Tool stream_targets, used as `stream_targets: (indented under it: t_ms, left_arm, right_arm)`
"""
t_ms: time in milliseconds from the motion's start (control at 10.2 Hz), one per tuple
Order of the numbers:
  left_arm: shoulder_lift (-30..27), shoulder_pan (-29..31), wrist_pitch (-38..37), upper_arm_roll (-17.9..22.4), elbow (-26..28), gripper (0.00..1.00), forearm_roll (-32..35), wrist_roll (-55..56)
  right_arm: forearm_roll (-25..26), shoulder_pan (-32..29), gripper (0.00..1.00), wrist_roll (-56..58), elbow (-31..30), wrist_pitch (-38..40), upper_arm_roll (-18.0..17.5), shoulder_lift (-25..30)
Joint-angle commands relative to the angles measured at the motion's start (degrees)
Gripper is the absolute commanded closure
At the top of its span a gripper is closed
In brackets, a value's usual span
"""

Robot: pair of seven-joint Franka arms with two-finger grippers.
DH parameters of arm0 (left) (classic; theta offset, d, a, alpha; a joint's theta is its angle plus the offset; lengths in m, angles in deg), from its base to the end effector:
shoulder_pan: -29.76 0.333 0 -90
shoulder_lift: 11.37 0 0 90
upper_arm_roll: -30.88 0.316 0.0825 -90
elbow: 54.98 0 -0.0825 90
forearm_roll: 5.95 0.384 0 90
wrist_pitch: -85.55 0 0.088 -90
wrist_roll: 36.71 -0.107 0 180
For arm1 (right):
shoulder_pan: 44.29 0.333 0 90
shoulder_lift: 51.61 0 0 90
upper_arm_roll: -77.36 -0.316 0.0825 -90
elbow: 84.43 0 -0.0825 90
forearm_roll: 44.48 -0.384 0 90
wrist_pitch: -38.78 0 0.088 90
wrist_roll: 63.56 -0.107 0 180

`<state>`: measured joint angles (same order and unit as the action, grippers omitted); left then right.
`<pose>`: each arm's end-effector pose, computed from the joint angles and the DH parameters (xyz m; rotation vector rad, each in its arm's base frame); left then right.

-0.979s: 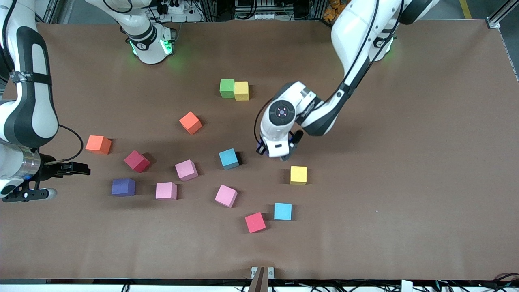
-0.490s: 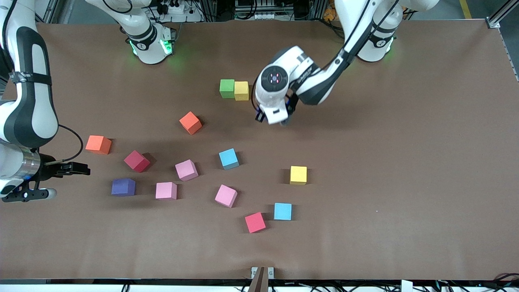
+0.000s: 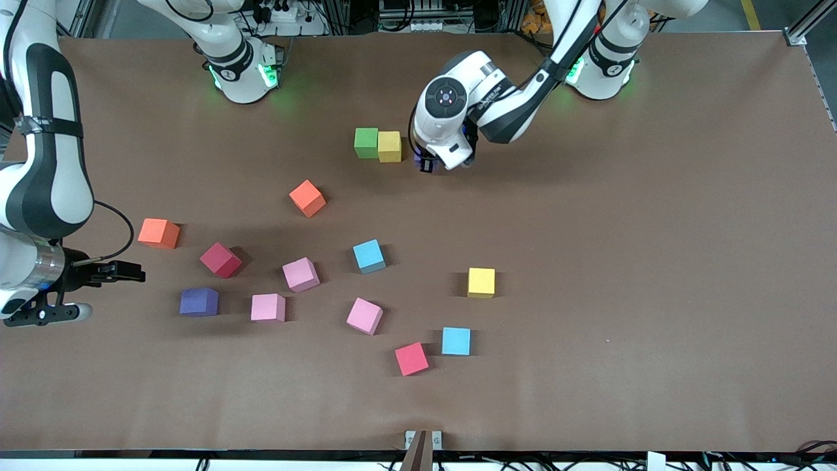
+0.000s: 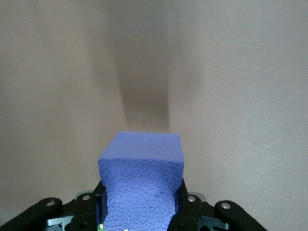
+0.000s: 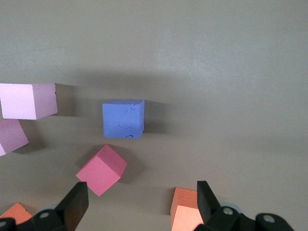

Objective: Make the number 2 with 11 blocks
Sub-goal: 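Lift the purple-blue cube and carry it beside the yellow cube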

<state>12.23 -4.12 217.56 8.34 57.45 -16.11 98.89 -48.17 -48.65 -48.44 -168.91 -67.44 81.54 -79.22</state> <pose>0.3426 -0.5055 0.2763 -2.1893 -2.1037 0.4238 0.6772 -0.0889 0.3921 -3.0875 -0.1550 0.1445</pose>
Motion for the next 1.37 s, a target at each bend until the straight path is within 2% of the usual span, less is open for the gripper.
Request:
stream_targets:
  t_ms: [0,196,587,783,1273]
  left_arm:
    - [-1.3,-0.3,6.6,-0.8,4.5,0.82,-1.4,7.2]
    - [-1.5,-0.2,7.6,-1.4,7.8,0.82,-1.1,7.3]
    - [-1.0,-1.2,8.7,-5.4,8.4,0.82,-0.7,10.0]
    - [-0.8,-1.3,11.1,-5.5,10.0,0.82,-0.7,10.0]
    - [1.8,-2.2,14.7,-5.5,9.3,0.81,-0.5,10.9]
  right_arm:
    - [-1.1,-1.2,0.0,1.4,0.2,0.0,-0.6,-0.2]
    - [-1.1,-1.2,0.0,1.4,0.2,-0.1,-0.6,-0.2]
    - [-1.1,-1.2,0.0,1.4,0.2,0.0,-0.6,-0.2]
    - [-1.1,-1.1,0.0,1.4,0.2,0.0,-0.6,-0.2]
    - [-1.1,-1.0,0.0,1.4,0.2,0.0,-0.6,-0.2]
